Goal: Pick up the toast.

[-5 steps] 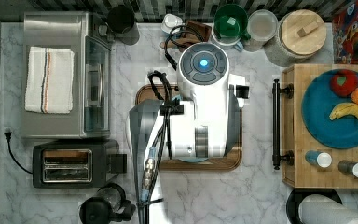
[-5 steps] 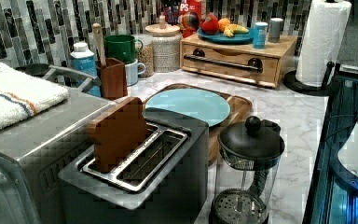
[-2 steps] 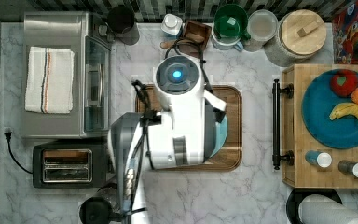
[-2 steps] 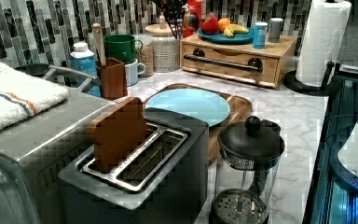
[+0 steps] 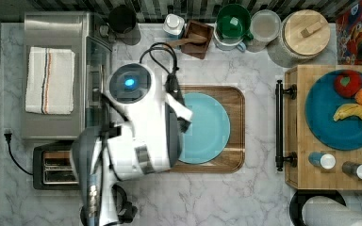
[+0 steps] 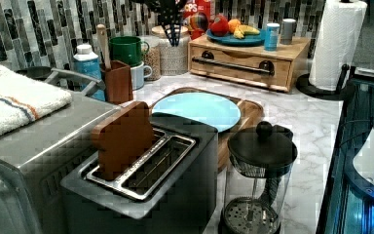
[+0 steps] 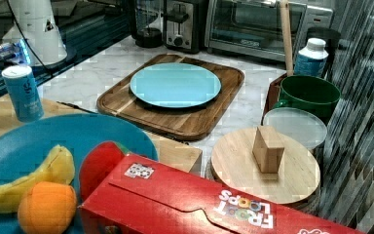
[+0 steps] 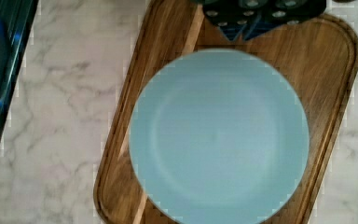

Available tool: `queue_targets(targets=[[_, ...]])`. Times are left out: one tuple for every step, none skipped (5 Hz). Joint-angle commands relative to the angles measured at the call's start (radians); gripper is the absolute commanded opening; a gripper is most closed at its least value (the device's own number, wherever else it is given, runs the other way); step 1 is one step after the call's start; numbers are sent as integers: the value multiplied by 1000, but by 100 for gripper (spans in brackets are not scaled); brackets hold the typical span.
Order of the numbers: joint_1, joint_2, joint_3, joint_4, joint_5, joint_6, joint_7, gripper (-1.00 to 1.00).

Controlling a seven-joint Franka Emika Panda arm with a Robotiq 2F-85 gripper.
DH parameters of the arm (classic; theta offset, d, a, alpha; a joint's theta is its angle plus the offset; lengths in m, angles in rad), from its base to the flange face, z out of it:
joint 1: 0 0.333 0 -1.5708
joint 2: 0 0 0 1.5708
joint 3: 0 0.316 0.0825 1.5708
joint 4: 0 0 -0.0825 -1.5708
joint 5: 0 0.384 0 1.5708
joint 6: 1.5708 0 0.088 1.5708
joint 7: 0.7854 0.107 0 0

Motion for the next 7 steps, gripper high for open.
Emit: queue_targets(targets=[[80,-10,151,144,75,-28,358,-100],[75,23,190,200,108,-35,440,20],[76,60,207,258,162,-51,472,100],[66,53,233,221,232,13,502,100],[49,77,300,259,217,22,583,100],[92,100,292,266,225,19,626,100],[120,132,314,259,214,37,686,100]])
